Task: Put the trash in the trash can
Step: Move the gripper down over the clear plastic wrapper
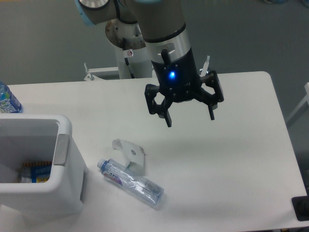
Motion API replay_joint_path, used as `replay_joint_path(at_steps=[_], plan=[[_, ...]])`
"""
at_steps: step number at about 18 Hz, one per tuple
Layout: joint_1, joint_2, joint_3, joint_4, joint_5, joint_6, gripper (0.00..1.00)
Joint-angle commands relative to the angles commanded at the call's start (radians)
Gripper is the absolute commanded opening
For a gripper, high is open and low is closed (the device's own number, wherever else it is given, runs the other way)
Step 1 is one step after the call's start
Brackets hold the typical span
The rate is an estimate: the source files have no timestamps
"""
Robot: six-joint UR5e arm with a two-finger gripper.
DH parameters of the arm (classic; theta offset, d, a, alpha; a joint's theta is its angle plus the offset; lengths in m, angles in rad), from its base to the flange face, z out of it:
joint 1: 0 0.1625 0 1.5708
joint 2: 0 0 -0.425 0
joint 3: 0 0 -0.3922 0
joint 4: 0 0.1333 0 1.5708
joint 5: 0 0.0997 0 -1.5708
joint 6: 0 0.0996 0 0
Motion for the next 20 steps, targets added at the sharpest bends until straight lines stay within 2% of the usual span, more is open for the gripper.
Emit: replay_joint_path(at_steps=[3,8,14,17,20], plan=[[-0.002,0.002,-0.043,0.049,0.005,-0.002,1.0],[-0.009,0.002,-0.095,0.042,0.006,0.002,1.0],[-0.069,0.018,-0.23,0.051,-0.006,-0.011,1.0],[-0.075,0.02,-0.279,0.051,-0.064,-0.032,1.0],[-0.084,0.011,-0.342,0.054,-0.063,-0.089,1.0]])
